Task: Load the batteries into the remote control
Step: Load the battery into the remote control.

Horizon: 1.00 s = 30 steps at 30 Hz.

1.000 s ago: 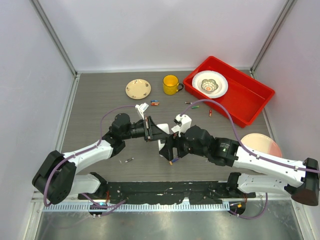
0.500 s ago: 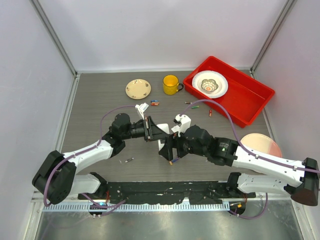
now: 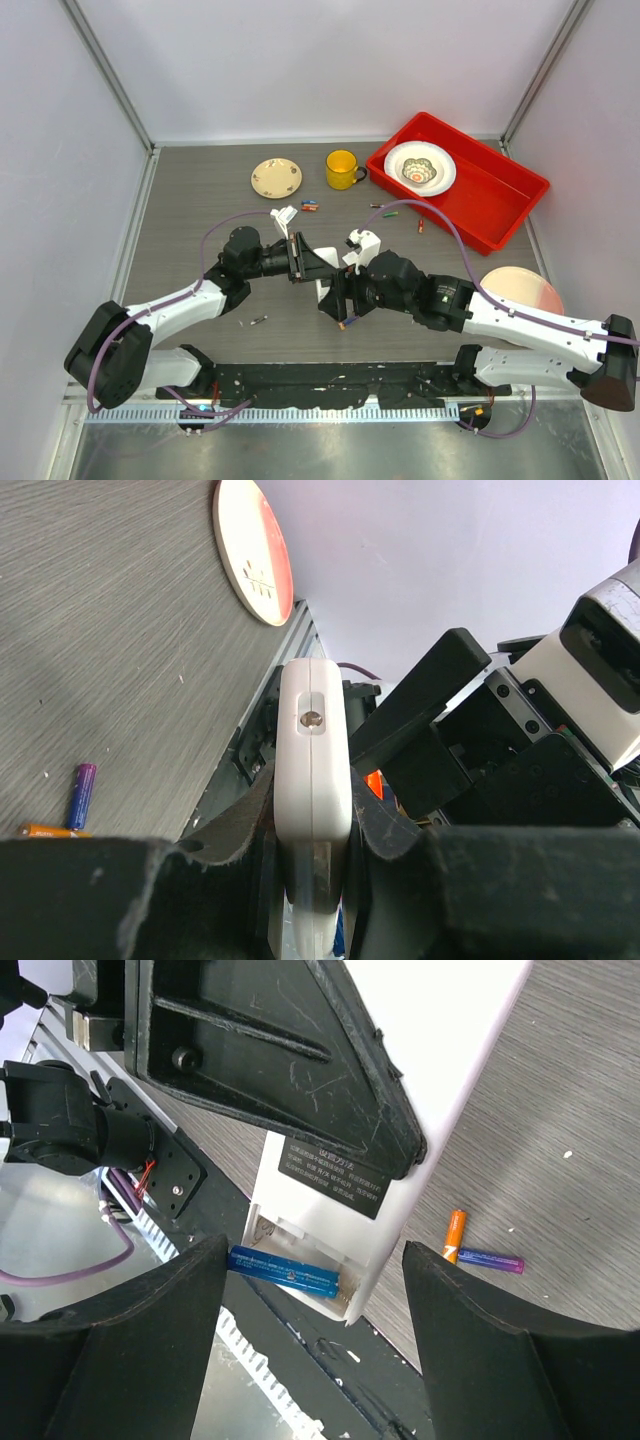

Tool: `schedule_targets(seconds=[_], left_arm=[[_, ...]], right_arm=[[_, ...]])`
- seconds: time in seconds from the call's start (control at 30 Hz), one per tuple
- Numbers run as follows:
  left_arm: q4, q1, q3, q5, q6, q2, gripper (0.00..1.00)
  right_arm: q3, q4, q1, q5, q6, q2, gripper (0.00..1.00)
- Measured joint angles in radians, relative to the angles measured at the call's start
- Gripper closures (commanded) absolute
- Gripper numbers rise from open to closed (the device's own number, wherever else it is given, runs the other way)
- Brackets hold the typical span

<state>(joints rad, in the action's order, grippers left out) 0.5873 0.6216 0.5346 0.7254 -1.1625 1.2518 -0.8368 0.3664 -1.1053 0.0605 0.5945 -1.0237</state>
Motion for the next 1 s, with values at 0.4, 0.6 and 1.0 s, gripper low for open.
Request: schedule_targets(seconds=[0.4, 0.6, 1.0], left_arm=[[-0.001, 0.000, 0.000, -0.012, 0.000, -0.002, 1.00], [0.000, 0.000, 0.000, -0.026, 0.001, -0.005, 1.00], [-0.001, 0.000, 0.000, -0.045, 0.006, -0.016, 1.00]], right_arm=[[0.017, -0.022, 0.013, -0.018, 0.011, 0.000, 0.32], [0.024, -0.033, 0.025, -0.027, 0.023, 0.006, 0.36], [0.043, -0.059, 0.045, -0.035, 0.047, 0.018, 0.46]])
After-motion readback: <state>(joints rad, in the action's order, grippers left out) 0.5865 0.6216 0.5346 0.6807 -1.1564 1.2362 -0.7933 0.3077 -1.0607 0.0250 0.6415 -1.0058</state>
